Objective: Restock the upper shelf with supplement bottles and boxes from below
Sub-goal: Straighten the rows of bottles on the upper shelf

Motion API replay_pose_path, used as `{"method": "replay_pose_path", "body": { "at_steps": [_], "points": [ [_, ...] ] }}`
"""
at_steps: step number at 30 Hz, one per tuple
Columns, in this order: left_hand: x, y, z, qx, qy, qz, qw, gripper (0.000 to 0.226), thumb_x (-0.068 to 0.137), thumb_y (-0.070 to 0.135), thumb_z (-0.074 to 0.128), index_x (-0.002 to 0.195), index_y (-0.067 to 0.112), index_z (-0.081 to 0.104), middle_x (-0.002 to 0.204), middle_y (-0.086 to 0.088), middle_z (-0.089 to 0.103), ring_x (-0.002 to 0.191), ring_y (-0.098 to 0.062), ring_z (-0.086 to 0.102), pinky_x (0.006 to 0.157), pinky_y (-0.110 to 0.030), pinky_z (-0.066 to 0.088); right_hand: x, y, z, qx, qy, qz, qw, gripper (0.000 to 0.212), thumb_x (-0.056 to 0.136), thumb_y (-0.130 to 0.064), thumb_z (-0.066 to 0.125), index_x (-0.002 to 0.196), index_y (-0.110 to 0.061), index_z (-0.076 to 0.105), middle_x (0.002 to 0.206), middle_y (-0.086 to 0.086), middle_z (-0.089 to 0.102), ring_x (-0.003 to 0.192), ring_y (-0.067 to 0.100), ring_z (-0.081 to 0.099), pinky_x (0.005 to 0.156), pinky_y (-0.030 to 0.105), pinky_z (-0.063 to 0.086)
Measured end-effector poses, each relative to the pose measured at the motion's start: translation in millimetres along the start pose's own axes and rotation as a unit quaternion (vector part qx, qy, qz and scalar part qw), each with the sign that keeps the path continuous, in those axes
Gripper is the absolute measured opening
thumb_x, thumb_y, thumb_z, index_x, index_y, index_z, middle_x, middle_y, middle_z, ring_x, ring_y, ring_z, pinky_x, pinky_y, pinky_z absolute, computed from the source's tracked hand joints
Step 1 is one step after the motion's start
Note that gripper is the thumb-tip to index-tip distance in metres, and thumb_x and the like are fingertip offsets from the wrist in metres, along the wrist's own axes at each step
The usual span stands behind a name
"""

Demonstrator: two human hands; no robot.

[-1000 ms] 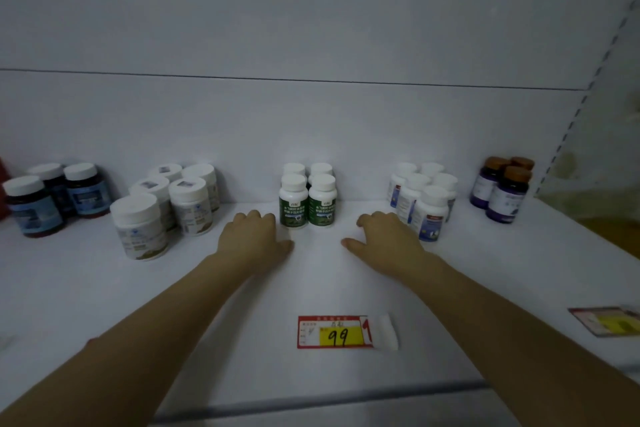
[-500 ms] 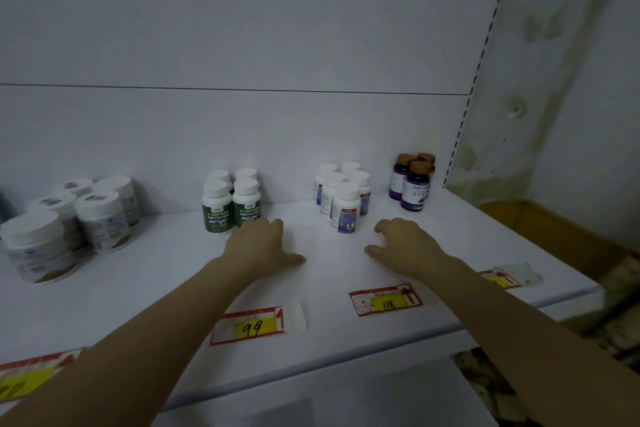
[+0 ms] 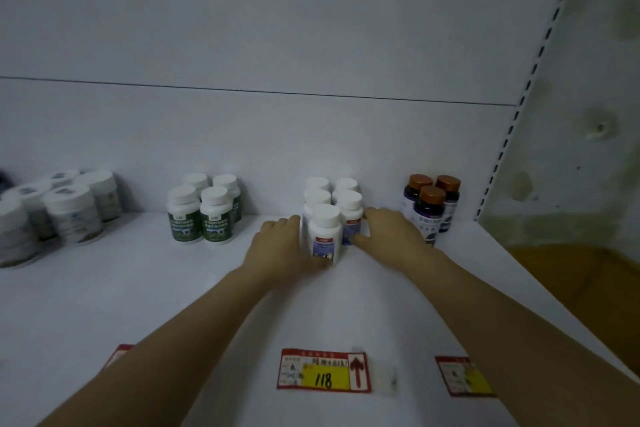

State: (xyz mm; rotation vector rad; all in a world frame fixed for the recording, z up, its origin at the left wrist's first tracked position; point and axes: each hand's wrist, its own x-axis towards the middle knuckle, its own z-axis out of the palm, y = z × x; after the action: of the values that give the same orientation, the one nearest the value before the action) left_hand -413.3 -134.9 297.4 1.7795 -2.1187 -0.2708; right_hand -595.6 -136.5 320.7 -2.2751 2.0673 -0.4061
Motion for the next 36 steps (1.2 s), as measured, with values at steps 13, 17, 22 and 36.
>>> {"method": "replay_pose_path", "body": {
  "at_steps": [13, 17, 22, 36],
  "points": [
    [6, -4, -8, -0.005, -0.094, 0.0, 0.996, 0.077, 0.068, 0.062, 0.064, 0.136, 0.033, 0.04, 0.135, -0.003, 0.052, 0.133, -0.028, 0.031, 0.104, -0.039, 0.032, 7, 9, 8, 0.032, 0.014, -0.015, 0.999, 0.04, 0.09, -0.036, 0.058, 0.12, -0.011, 0.054, 0.12, 0.012, 0.062, 0.11, 0.03, 0.058, 0.086, 0.037, 0.05],
    [5, 0, -9, -0.005, -0.093, 0.009, 0.996, 0.068, 0.078, 0.052, 0.066, 0.137, 0.032, 0.039, 0.134, -0.004, 0.051, 0.135, -0.028, 0.027, 0.106, -0.04, 0.029, 7, 12, 8, 0.032, 0.014, -0.008, 0.999, 0.041, 0.09, -0.038, 0.058, 0.122, -0.012, 0.052, 0.121, 0.011, 0.062, 0.111, 0.03, 0.057, 0.086, 0.037, 0.05],
    [5, 0, -11, -0.006, -0.101, 0.01, 0.995, 0.069, 0.078, 0.053, 0.065, 0.138, 0.032, 0.038, 0.134, -0.004, 0.051, 0.135, -0.028, 0.028, 0.104, -0.039, 0.029, 6, 9, 8, 0.028, 0.013, -0.006, 1.0, 0.04, 0.09, -0.037, 0.057, 0.121, -0.012, 0.052, 0.121, 0.011, 0.062, 0.11, 0.03, 0.057, 0.084, 0.035, 0.047],
    [-13, 5, -10, -0.048, -0.072, 0.007, 0.996, 0.056, 0.081, 0.049, 0.064, 0.129, 0.023, 0.054, 0.133, 0.001, 0.058, 0.121, -0.02, 0.054, 0.104, -0.035, 0.041, -1, 3, 10, 0.005, 0.025, 0.033, 0.999, 0.044, 0.089, -0.046, 0.055, 0.112, -0.008, 0.052, 0.111, 0.013, 0.063, 0.104, 0.032, 0.058, 0.069, 0.031, 0.04]
  ]
}}
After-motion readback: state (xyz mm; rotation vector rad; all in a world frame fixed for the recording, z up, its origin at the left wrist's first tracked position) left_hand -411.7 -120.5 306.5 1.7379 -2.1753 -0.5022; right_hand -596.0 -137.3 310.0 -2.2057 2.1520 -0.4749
